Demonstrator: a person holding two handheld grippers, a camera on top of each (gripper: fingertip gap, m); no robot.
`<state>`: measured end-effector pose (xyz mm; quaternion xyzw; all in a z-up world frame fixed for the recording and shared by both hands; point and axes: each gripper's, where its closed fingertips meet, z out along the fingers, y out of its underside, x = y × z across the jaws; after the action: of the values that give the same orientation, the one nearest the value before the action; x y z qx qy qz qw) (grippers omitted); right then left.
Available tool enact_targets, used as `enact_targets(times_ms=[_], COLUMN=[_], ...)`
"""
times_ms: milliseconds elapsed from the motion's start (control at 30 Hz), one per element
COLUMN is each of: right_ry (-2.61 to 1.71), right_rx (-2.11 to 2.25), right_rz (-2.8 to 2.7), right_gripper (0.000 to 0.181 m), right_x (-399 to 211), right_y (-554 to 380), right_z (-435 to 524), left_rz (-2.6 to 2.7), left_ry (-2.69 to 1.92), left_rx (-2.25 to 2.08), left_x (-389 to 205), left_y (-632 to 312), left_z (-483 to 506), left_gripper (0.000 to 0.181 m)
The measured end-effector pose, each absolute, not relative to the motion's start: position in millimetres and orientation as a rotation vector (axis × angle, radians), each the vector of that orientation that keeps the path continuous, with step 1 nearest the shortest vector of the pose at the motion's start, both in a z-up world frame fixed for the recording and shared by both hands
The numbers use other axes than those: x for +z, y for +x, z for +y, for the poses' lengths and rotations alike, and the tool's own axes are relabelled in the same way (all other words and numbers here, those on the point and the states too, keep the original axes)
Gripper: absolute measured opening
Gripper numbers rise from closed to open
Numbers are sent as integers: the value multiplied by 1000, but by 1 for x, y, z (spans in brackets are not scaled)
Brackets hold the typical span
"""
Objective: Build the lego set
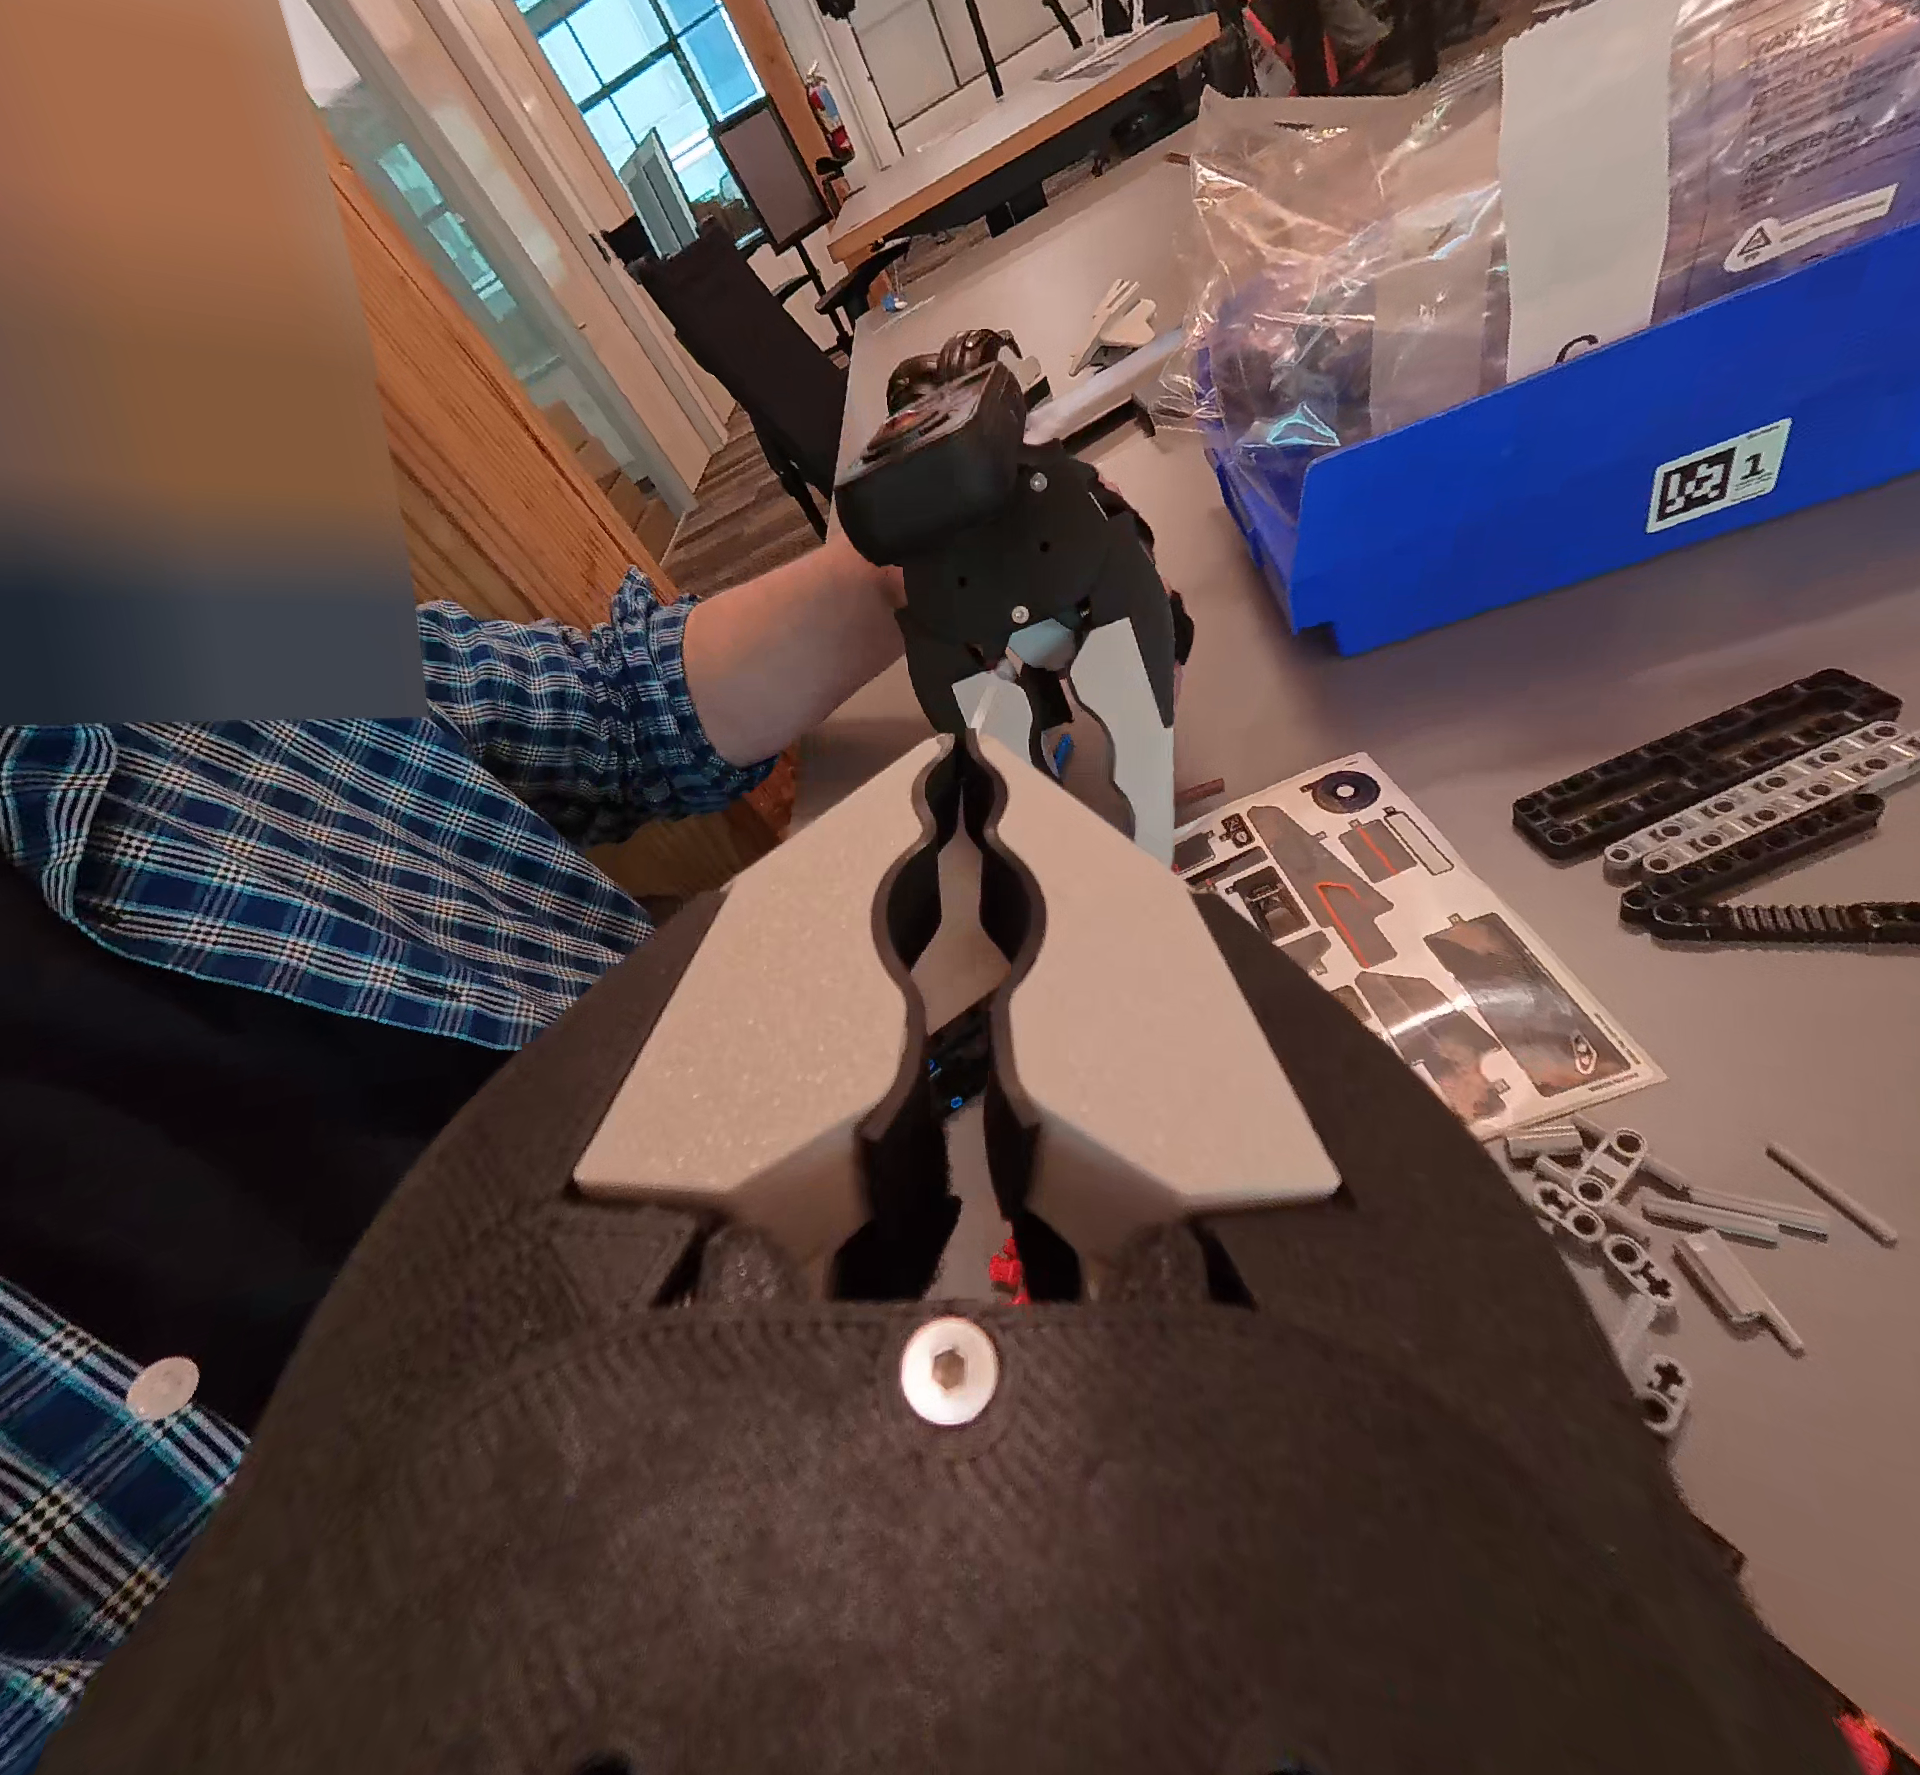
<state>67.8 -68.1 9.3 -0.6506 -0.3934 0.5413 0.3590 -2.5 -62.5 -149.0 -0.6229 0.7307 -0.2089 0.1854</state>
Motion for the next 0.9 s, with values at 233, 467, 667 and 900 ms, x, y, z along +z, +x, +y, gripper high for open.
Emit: enact_targets(times_ms=[233, 467, 667, 900], right_ry=[-1694, -1706, -1770, -1774], right_rx=[1422, 1518, 1588, 1626], right_rz=[-994, -846, -646, -593], right_gripper=[0, 0, 0, 0], right_x=[5, 7, -2, -2], right_y=[55, 42, 41, 45], right_z=[-62, -44, -24, -22], left_rz=[1957, 1760, 1598, 1563], left_ry=[-1773, -1763, -1709, -1679], left_rx=[-613, -655, -711, -755], left_x=[-145, -120, -96, -85], left_y=[-4, -9, -6, -3], left_z=[-54, -38, -25, -27], left_gripper=[42, 47, 46, 45])
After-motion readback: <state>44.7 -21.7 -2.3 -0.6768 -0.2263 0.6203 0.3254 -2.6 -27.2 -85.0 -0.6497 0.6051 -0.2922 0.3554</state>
